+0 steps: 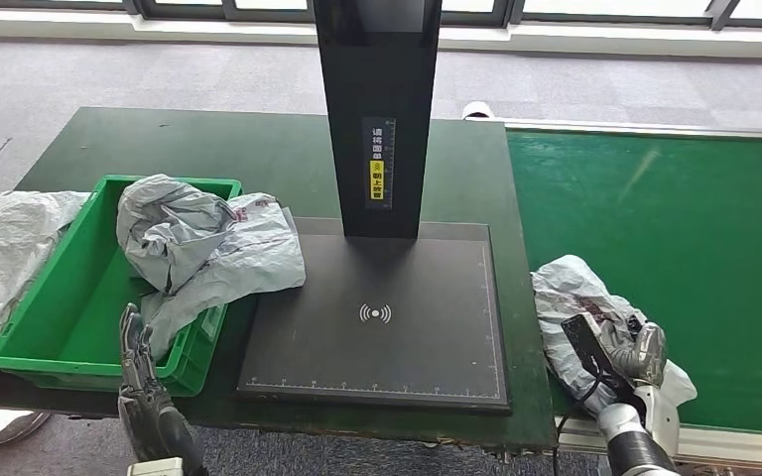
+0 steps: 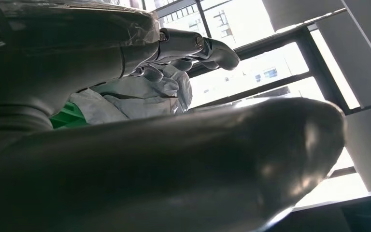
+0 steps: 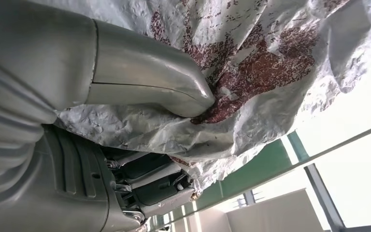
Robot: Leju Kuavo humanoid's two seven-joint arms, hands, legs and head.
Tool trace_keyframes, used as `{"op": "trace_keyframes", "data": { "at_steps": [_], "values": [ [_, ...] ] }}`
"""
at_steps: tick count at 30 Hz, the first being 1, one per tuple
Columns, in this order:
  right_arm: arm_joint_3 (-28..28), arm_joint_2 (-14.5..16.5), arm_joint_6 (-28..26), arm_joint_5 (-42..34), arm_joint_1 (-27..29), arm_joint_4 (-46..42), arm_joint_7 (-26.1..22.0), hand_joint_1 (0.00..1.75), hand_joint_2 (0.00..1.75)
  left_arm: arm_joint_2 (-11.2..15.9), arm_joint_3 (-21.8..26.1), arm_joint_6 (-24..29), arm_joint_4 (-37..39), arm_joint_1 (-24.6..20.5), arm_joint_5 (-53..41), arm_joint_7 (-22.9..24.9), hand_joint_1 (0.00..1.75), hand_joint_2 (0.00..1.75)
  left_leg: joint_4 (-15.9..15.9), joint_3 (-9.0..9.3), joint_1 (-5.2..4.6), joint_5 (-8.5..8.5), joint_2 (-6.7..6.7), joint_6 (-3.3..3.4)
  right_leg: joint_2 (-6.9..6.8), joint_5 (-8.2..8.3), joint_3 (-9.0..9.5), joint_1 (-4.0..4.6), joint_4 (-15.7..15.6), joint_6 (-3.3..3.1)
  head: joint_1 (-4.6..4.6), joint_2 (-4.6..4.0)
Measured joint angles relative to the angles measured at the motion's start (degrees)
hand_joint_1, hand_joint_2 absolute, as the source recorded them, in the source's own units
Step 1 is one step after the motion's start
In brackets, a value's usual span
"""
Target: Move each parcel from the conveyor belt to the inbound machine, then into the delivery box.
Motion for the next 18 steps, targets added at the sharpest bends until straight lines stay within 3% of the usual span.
{"op": "trace_keyframes", "data": {
  "at_steps": [18],
  "values": [
    [0.00, 2.15, 1.07, -4.92, -2.09, -0.89, -3.64, 1.75, 1.75, -1.32, -2.14, 0.02, -8.37, 4.39, -6.82, 0.05, 0.00, 0.00, 0.00, -0.01, 0.01, 0.00, -0.01, 0.00, -0.02, -0.01, 0.01, 0.00, 0.01, 0.00, 0.00, 0.00]
  ]
}}
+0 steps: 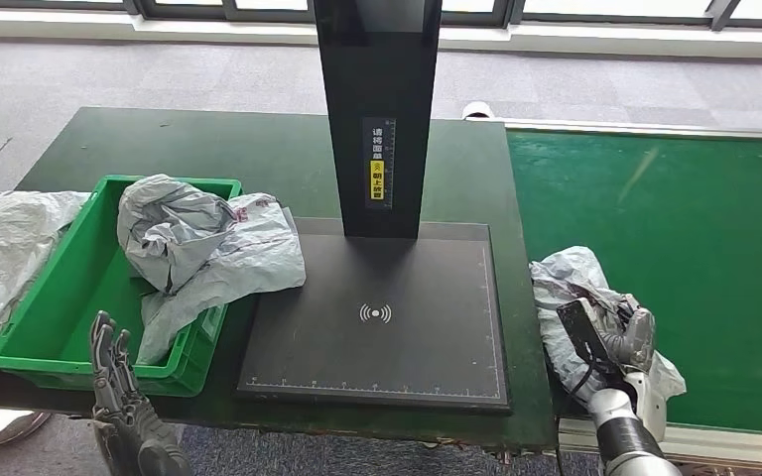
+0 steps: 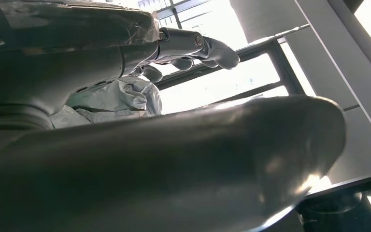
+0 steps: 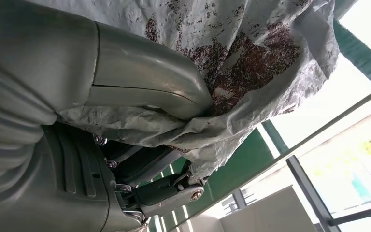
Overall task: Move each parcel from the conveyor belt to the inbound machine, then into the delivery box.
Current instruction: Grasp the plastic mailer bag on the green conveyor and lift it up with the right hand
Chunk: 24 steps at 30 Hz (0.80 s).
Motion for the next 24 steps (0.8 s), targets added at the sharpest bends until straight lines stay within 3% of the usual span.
{"op": "trace_keyframes", "data": {
  "at_steps": [24],
  "values": [
    [0.00, 1.48, -0.89, -1.38, -1.10, -1.24, -1.02, 1.75, 1.75, -1.14, 0.00, 0.00, -0.62, 0.23, -0.41, 0.02, 0.00, 0.00, 0.00, 0.00, 0.00, 0.00, 0.00, 0.00, 0.00, 0.00, 0.00, 0.00, 0.00, 0.00, 0.00, -0.01]
  ]
}}
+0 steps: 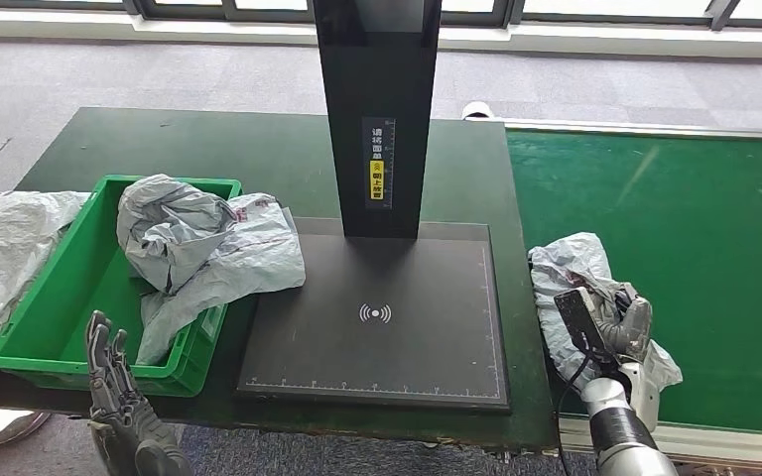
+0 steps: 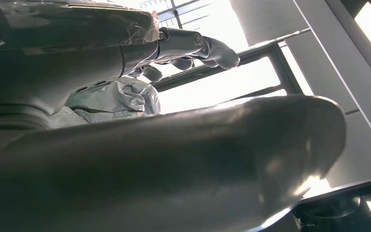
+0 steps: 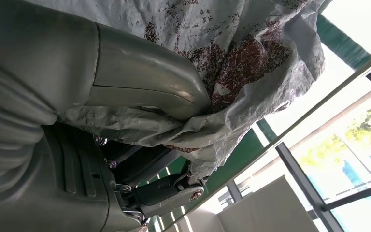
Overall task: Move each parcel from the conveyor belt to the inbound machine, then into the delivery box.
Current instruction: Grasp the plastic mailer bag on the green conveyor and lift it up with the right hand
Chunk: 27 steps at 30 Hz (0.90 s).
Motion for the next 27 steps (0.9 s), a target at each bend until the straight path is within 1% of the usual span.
{"op": "trace_keyframes", "data": {
  "at_steps": [19, 21, 22, 23, 25, 26, 27],
  "values": [
    [0.00, 0.10, 0.00, 0.00, -0.04, -0.02, 0.00, 1.75, 1.75, -0.16, 0.00, 0.00, 0.00, 0.00, 0.00, 0.00, 0.00, 0.00, 0.00, 0.00, 0.00, 0.00, 0.00, 0.00, 0.00, 0.00, 0.00, 0.00, 0.00, 0.00, 0.00, 0.01],
    [0.09, 0.13, -0.28, -0.85, 0.31, -0.21, -0.46, 1.75, 1.75, -0.17, -0.02, 0.00, 0.01, -0.12, 0.32, -0.01, 0.00, 0.00, 0.02, 0.06, 0.00, 0.00, 0.00, 0.00, 0.00, -0.01, -0.06, 0.00, -0.03, 0.00, -0.01, 0.01],
    [0.61, 0.43, -0.95, -2.75, 1.72, -1.66, -1.46, 1.75, 1.75, -0.09, -0.22, 0.00, 0.13, -0.68, 1.25, 0.00, 0.00, 0.00, 0.03, 0.08, 0.01, 0.00, -0.09, 0.01, -0.09, -0.05, -0.02, 0.01, -0.04, 0.03, -0.02, 0.01],
    [1.69, 1.04, -2.05, -5.52, 4.45, -4.95, -2.99, 1.75, 1.75, 0.13, -0.65, 0.00, 0.41, -1.83, 2.73, 0.02, 0.00, 0.00, 0.04, 0.10, 0.04, 0.01, -0.39, 0.04, -0.37, -0.15, 0.12, 0.04, -0.05, 0.06, 0.00, 0.01],
    [6.26, 3.52, -4.91, -11.48, 13.29, -18.29, -6.32, 1.75, 1.75, 0.90, -2.23, 0.01, 1.60, -5.17, 6.62, 0.04, 0.00, 0.00, 0.02, -0.13, 0.08, 0.00, -1.10, -0.03, -1.09, -0.36, 0.45, 0.08, 0.01, 0.03, 0.09, 0.01],
    [9.93, 5.18, -5.93, -12.87, 17.17, -26.73, -7.31, 1.75, 1.75, 1.30, -3.02, 0.01, 2.26, -6.62, 8.08, 0.04, 0.00, 0.00, 0.00, -0.25, 0.09, -0.09, -1.11, -0.17, -1.08, -0.40, 0.42, 0.09, 0.06, -0.10, 0.10, 0.01],
    [13.99, 6.67, -6.54, -13.45, 19.95, -34.59, -7.77, 1.75, 1.75, 1.60, -3.67, 0.01, 2.85, -7.66, 8.99, 0.04, 0.00, 0.00, -0.02, -0.31, 0.09, -0.21, -0.71, -0.31, -0.67, -0.37, 0.27, 0.08, 0.09, -0.23, 0.08, 0.00]
  ]
}}
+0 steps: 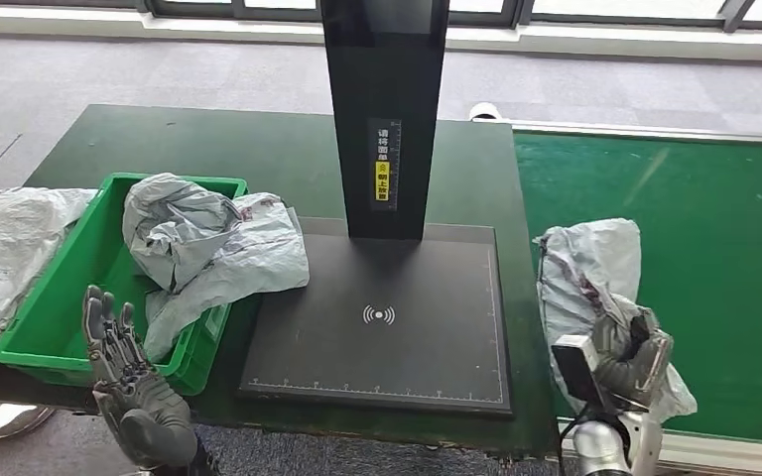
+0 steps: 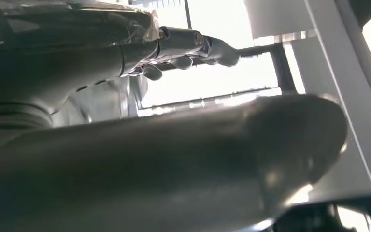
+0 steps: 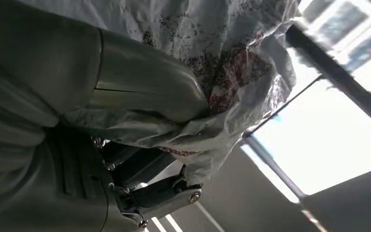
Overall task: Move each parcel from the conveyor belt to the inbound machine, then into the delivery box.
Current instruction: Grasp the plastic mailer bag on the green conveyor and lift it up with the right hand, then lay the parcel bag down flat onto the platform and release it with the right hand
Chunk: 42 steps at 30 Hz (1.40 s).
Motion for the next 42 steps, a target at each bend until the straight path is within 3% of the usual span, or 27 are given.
{"op": "trace_keyframes", "data": {
  "at_steps": [3, 8, 21, 27, 34, 37, 42],
  "values": [
    [8.85, 2.15, -0.41, -1.03, 4.00, -15.15, -1.06, 1.75, 1.75, 0.44, -1.20, -0.01, 1.01, -2.03, 0.58, 0.01, 0.00, 0.00, -0.02, 0.62, 0.03, -0.23, 1.09, -0.12, 1.06, 0.00, -0.18, 0.09, -0.01, -0.13, -0.08, -0.01],
    [12.13, 2.95, -0.80, -3.47, 8.40, -27.06, -2.70, 1.75, 1.75, 1.04, -2.24, -0.01, 1.71, -3.27, 0.56, 0.00, 0.00, 0.00, -0.01, 0.74, 0.07, -0.17, 0.71, -0.06, 0.68, -0.10, 0.04, 0.06, -0.01, -0.08, -0.02, 0.01],
    [14.01, 3.50, -0.66, -3.76, 11.23, -35.45, -2.83, 1.75, 1.75, 1.64, -2.98, 0.00, 2.42, -4.55, 0.68, 0.00, 0.00, 0.00, 0.00, 0.79, 0.03, -0.21, 0.79, -0.02, 0.74, -0.08, 0.06, 0.03, -0.04, -0.07, -0.03, -0.01],
    [14.00, 3.73, 0.83, -3.11, 11.32, -35.74, -2.54, 1.75, 1.75, 2.22, -3.75, -0.01, 2.88, -5.48, 2.59, 0.00, 0.00, 0.00, 0.00, 0.79, 0.04, -0.21, 0.79, -0.02, 0.74, -0.08, 0.05, 0.03, -0.04, -0.07, -0.03, 0.00],
    [13.99, 4.15, 6.40, 0.10, 9.88, -33.03, 0.31, 1.75, 1.75, 3.78, -5.92, 0.00, 4.48, -8.16, 5.93, 0.01, 0.00, 0.00, 0.00, 0.78, 0.04, -0.21, 0.80, -0.02, 0.75, -0.07, 0.05, 0.03, -0.03, -0.07, -0.03, -0.01],
    [13.99, 4.17, 9.48, 2.35, 6.23, -26.33, 2.00, 1.75, 1.75, 4.30, -7.10, -0.01, 5.62, -9.91, 7.35, 0.01, 0.00, 0.00, 0.00, 0.78, 0.04, -0.18, 0.81, -0.03, 0.76, -0.03, 0.07, 0.03, -0.02, -0.07, -0.03, -0.01],
    [15.05, 4.82, 8.20, 5.95, -2.50, -7.58, 1.04, 1.75, 1.75, 4.70, -8.35, 0.00, 7.46, -12.27, 8.20, 0.01, 0.00, 0.00, 0.00, 0.78, 0.04, -0.02, 0.79, 0.00, 0.75, 0.08, 0.06, 0.04, -0.02, -0.07, -0.03, 0.00]
  ]
}}
